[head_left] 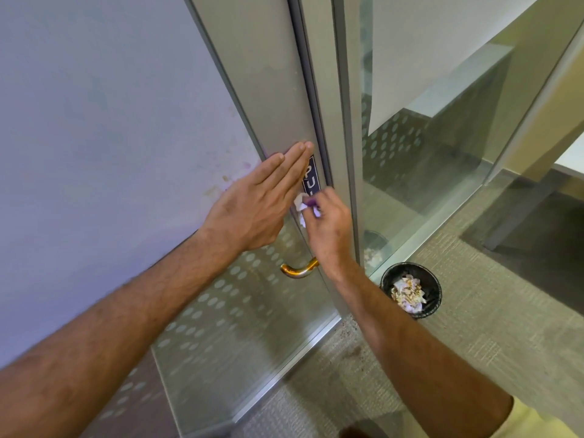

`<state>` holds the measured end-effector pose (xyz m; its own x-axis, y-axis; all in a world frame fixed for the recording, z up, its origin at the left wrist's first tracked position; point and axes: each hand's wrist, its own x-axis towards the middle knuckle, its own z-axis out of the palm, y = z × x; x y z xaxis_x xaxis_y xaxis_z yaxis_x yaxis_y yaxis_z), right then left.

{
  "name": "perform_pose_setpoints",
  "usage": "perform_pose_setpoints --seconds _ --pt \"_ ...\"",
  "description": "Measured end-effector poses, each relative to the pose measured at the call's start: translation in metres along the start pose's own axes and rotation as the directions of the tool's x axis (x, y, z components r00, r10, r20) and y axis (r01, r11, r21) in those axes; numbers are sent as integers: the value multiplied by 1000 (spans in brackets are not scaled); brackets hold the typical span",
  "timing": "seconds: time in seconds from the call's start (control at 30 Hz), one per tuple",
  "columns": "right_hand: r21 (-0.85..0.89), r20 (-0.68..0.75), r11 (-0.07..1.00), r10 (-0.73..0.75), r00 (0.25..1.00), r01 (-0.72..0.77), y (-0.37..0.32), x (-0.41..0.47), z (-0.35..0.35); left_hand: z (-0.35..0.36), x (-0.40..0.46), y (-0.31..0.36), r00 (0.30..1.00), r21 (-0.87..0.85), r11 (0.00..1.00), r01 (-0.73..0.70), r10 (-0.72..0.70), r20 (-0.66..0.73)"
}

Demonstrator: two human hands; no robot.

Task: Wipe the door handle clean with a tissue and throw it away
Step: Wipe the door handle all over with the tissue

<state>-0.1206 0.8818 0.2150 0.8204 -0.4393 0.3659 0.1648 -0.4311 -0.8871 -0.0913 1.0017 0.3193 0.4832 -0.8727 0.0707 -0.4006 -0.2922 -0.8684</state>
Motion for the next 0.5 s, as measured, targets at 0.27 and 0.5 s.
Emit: perform_pose_setpoints --seconds 0.27,0.5 --pt "-339 271 941 95 958 3 18 -10 2 -5 0 -4 999 29 999 -12 11 36" --pt "-209 179 974 127 976 -89 -8 8 -8 -1 -1 -2 1000 11 1000 -6 6 11"
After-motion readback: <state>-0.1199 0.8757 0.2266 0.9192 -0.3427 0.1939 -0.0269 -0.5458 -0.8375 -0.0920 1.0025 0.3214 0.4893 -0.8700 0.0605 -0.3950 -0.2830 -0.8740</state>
